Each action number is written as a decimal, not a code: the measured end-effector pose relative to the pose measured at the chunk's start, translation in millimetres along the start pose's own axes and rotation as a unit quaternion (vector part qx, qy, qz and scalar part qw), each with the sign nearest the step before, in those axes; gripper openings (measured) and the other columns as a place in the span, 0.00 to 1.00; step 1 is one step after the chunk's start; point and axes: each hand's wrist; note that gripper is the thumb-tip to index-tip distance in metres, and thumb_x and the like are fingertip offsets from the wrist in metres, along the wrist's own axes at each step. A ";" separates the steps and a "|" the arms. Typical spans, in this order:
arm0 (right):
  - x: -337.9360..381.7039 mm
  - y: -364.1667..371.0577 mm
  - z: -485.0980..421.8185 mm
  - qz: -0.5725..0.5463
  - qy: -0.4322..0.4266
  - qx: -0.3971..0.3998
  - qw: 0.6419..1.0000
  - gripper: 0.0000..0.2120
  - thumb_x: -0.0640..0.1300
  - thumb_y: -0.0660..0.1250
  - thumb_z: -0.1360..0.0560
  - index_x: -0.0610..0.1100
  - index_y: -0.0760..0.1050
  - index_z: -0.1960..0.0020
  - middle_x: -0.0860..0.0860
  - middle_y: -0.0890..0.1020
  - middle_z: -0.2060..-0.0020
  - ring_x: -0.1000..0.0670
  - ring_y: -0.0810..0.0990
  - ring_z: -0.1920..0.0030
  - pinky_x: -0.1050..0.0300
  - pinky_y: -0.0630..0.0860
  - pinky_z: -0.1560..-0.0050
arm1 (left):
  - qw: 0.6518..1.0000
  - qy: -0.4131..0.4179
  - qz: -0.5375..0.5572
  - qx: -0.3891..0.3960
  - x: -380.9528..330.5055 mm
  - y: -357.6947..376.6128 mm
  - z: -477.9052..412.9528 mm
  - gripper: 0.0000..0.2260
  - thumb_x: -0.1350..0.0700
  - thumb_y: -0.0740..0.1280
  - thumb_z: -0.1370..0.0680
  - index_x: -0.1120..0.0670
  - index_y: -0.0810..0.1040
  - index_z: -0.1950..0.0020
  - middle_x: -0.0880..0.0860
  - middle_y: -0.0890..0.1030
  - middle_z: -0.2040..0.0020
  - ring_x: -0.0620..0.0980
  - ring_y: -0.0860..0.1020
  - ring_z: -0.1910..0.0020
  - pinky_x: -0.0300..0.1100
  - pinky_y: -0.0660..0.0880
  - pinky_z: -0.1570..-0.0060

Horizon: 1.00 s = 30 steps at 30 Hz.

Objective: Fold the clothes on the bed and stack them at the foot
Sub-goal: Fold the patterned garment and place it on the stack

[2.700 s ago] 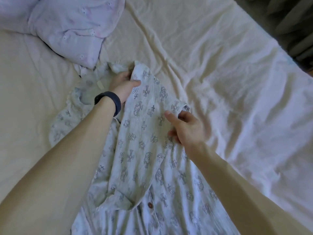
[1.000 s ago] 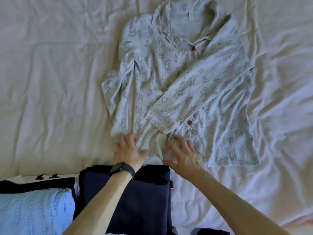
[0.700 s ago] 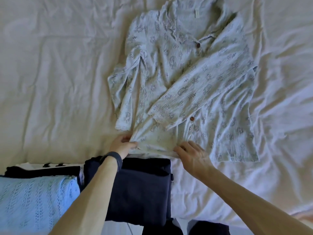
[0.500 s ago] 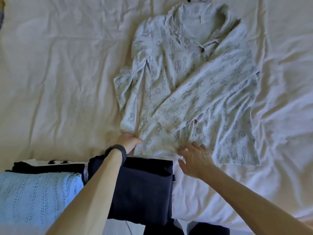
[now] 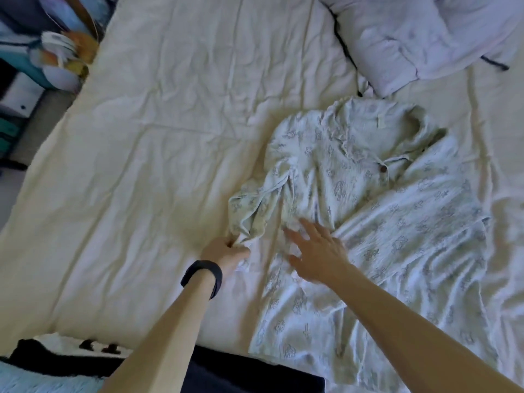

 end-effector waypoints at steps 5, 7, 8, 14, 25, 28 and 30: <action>8.1 -11.3 -16.0 0.002 0.036 0.062 0.997 0.30 0.61 0.59 0.18 0.64 0.51 0.19 0.54 0.44 0.17 0.41 0.50 0.18 0.34 0.60 0.25 | 0.883 0.320 -0.152 -0.307 -14.7 -75.7 8.8 0.16 0.64 0.67 0.31 0.48 0.63 0.63 0.47 0.68 0.63 0.53 0.68 0.67 0.41 0.58 0.71; 15.9 -20.2 -20.2 0.016 0.048 0.082 0.995 0.28 0.58 0.59 0.17 0.62 0.55 0.20 0.52 0.48 0.17 0.40 0.54 0.20 0.36 0.61 0.25 | 0.784 0.404 -0.179 -0.437 -18.8 -109.7 10.3 0.16 0.68 0.65 0.36 0.49 0.65 0.61 0.50 0.69 0.61 0.55 0.68 0.63 0.42 0.58 0.67; 19.6 -25.3 -22.3 0.028 0.054 0.091 0.994 0.27 0.57 0.59 0.17 0.62 0.57 0.20 0.51 0.51 0.18 0.39 0.57 0.21 0.37 0.63 0.26 | 0.747 0.424 -0.199 -0.472 -18.3 -122.6 6.8 0.17 0.70 0.65 0.39 0.50 0.68 0.61 0.52 0.71 0.61 0.55 0.67 0.61 0.44 0.58 0.64; 47.4 -72.8 -40.1 0.127 0.057 0.147 0.979 0.21 0.57 0.54 0.17 0.55 0.69 0.26 0.50 0.73 0.29 0.45 0.76 0.33 0.46 0.74 0.37 | 0.809 0.118 -0.549 -0.173 25.7 -141.6 -37.2 0.17 0.54 0.64 0.22 0.45 0.73 0.32 0.50 0.66 0.28 0.53 0.62 0.28 0.53 0.60 0.31; 85.4 -89.7 -123.5 0.166 -0.032 -0.106 0.980 0.32 0.61 0.66 0.21 0.49 0.59 0.25 0.48 0.65 0.29 0.43 0.70 0.33 0.46 0.76 0.41 | 0.853 0.155 -0.456 -0.201 44.8 -144.4 -97.8 0.20 0.47 0.64 0.21 0.45 0.65 0.29 0.48 0.70 0.33 0.52 0.71 0.34 0.45 0.70 0.41; 86.8 -81.2 -136.7 0.189 -0.019 -0.089 0.978 0.24 0.53 0.63 0.18 0.49 0.61 0.25 0.47 0.70 0.34 0.43 0.72 0.35 0.42 0.75 0.38 | 0.840 0.191 -0.448 -0.239 40.9 -160.3 -99.8 0.13 0.52 0.62 0.20 0.49 0.71 0.36 0.50 0.73 0.41 0.54 0.75 0.44 0.46 0.72 0.53; 90.1 -80.6 -142.7 0.184 -0.027 -0.143 0.972 0.17 0.42 0.61 0.18 0.47 0.66 0.30 0.48 0.74 0.42 0.45 0.76 0.43 0.45 0.79 0.45 | 0.824 0.260 -0.407 -0.297 32.9 -182.1 -97.6 0.10 0.58 0.70 0.24 0.54 0.77 0.44 0.55 0.75 0.47 0.59 0.77 0.53 0.48 0.72 0.63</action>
Point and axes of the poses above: each hand's wrist, its own z-axis away from the middle knuckle, its own y-axis out of the palm, x = y × z
